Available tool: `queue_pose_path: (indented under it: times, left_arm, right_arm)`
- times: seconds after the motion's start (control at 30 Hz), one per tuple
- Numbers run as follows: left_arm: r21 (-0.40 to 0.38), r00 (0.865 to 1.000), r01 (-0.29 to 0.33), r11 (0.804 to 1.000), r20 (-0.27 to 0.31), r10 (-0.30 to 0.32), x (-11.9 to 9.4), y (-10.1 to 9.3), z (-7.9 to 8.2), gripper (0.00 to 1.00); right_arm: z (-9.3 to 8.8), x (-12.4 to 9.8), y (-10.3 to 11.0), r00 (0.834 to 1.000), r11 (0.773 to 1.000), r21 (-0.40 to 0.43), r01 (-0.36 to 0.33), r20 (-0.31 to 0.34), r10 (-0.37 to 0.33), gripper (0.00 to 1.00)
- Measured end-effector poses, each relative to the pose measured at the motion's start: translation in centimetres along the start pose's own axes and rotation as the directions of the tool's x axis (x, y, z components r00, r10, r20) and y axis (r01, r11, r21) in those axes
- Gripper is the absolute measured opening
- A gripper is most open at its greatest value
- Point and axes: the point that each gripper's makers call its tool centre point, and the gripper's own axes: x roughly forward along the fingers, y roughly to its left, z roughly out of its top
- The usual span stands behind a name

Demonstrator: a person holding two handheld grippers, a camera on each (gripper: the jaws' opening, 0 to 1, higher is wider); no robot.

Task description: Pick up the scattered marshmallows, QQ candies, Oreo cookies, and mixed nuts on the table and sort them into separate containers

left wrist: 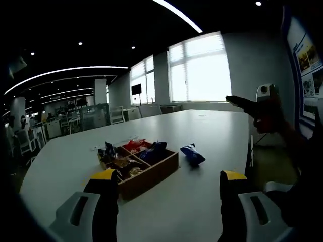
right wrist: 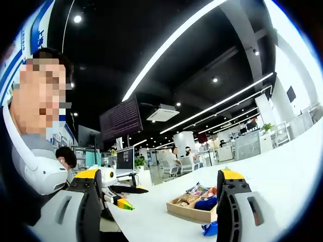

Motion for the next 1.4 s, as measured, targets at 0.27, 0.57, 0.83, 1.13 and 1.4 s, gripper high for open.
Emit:
queue_pose_path:
  times: [0.27,0.57,0.83,1.13,1.4]
  left_arm:
    - [-0.012,0.998,0.064,0.998,-0.022,-0.064,5.9,-2.2,-0.3,0.85]
    - [-0.039,0.99,0.134,0.99,-0.047,-0.136,12.0,-5.3,-1.7,0.81]
    - [-0.055,0.978,0.194,0.979,-0.072,-0.198,15.9,-8.3,-2.3,0.76]
    - [-0.086,0.957,0.236,0.968,-0.151,-0.247,19.4,-9.5,-4.6,0.67]
    - [-0.089,0.953,0.221,0.971,-0.193,-0.235,21.4,-9.8,-5.6,0.56]
  right_arm:
    - [0.9,-0.4,0.4,1.0,1.0,-0.021,0.002,0.007,-0.002,0.9]
    - [0.7,-1.1,0.1,1.0,1.0,-0.006,0.021,0.005,-0.021,0.9]
    - [0.5,-1.6,-0.5,0.999,0.999,0.005,0.034,0.006,-0.034,0.9]
    - [0.1,-1.6,-0.6,1.0,0.999,0.019,0.028,-0.004,-0.028,0.9]
    - [-0.2,-1.5,-0.7,0.999,0.999,0.031,0.03,-0.012,-0.03,0.9]
